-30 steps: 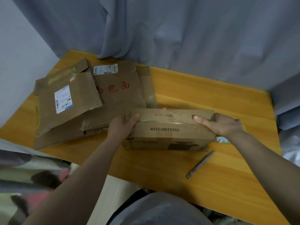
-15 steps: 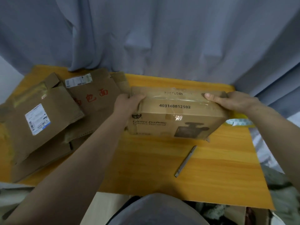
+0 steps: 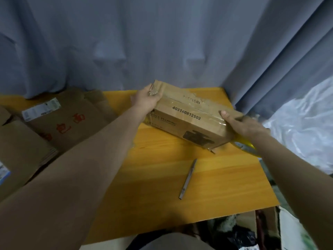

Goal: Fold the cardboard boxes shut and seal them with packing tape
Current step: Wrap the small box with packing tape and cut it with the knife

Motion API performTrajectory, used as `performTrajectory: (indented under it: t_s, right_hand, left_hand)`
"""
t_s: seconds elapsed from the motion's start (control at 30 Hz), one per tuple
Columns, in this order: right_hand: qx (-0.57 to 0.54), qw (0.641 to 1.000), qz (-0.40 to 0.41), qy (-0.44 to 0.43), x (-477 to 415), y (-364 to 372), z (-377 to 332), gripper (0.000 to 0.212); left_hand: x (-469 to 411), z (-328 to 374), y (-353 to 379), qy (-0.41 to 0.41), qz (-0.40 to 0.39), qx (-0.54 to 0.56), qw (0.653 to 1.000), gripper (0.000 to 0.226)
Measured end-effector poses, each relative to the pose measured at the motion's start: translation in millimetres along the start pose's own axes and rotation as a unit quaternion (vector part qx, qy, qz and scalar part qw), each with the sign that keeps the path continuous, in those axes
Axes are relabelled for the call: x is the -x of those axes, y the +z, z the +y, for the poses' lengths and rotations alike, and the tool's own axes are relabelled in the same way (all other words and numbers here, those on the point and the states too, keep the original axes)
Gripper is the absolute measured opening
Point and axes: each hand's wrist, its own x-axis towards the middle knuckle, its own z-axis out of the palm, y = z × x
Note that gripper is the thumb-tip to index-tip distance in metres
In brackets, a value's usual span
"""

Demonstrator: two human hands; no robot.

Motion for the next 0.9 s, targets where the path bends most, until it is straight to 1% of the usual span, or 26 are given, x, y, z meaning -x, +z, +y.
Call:
performTrajectory:
  t_s: [0.07, 0.2, 0.27, 0.3, 0.33, 0.4, 0.47, 0.53, 0.6, 0.63, 0.67, 0.7, 0.73, 0.77, 0.8, 0.83, 0.87, 0.9]
  right_hand:
    - [-0.029, 0.999, -0.014, 0.016, -5, 17, 7, 0.112]
    - [-0.102, 0.994, -0.039, 0.031, -8, 35, 18, 0.109]
    - [-0.116, 0.992, -0.044, 0.021, -10, 34, 17, 0.108]
    - [-0.129, 0.99, -0.054, 0.013, -14, 33, 17, 0.108]
    - [-0.14, 0.988, -0.063, 0.002, -17, 32, 16, 0.109]
    - [-0.167, 0.982, -0.087, -0.024, -24, 31, 15, 0.108]
    - [-0.181, 0.976, -0.115, -0.044, -28, 30, 15, 0.095]
    - [-0.204, 0.966, -0.15, -0.048, -35, 27, 20, 0.084]
    - [-0.241, 0.95, -0.191, -0.054, -39, 23, 31, 0.067]
    - [-0.255, 0.942, -0.207, -0.071, -41, 23, 37, 0.058]
    - [-0.258, 0.936, -0.221, -0.089, -44, 25, 43, 0.053]
    - [-0.262, 0.933, -0.226, -0.105, -48, 27, 49, 0.056]
    - [-0.265, 0.93, -0.23, -0.112, -50, 30, 52, 0.066]
    - [-0.271, 0.927, -0.234, -0.111, -52, 32, 54, 0.073]
    - [-0.278, 0.923, -0.241, -0.111, -54, 33, 56, 0.078]
    - [-0.286, 0.919, -0.248, -0.113, -55, 34, 57, 0.079]
    - [-0.288, 0.916, -0.256, -0.115, -56, 34, 57, 0.079]
    - [-0.293, 0.911, -0.264, -0.12, -56, 33, 57, 0.077]
  left_hand:
    - [1, 0, 14, 0.029, -0.019, -0.096, 0.995, 0.062]
    - [13, 7, 37, 0.043, 0.009, -0.237, 0.971, 0.054]
    - [28, 12, 51, 0.083, 0.018, -0.355, 0.931, 0.052]
    - [37, 15, 60, 0.114, 0.016, -0.402, 0.908, 0.053]
    - [47, 19, 70, 0.143, 0.005, -0.426, 0.893, 0.056]
    - [65, 25, 92, 0.173, -0.045, -0.432, 0.884, 0.062]
    - [71, 27, 110, 0.166, -0.076, -0.435, 0.882, 0.075]
    - [66, 29, 116, 0.161, -0.083, -0.451, 0.874, 0.091]
    - [55, 32, 116, 0.174, -0.097, -0.459, 0.866, 0.094]
    - [49, 35, 114, 0.184, -0.106, -0.464, 0.86, 0.092]
    - [43, 39, 112, 0.192, -0.108, -0.478, 0.85, 0.089]
    - [40, 45, 111, 0.196, -0.1, -0.5, 0.838, 0.085]
    - [39, 51, 112, 0.193, -0.089, -0.518, 0.829, 0.081]
    - [39, 57, 115, 0.186, -0.082, -0.524, 0.827, 0.077]
    - [43, 64, 122, 0.174, -0.082, -0.519, 0.833, 0.075]
    - [47, 70, 131, 0.157, -0.086, -0.504, 0.845, 0.079]
    - [52, 73, 141, 0.132, -0.094, -0.485, 0.859, 0.091]
    - [56, 74, 151, 0.104, -0.103, -0.469, 0.871, 0.108]
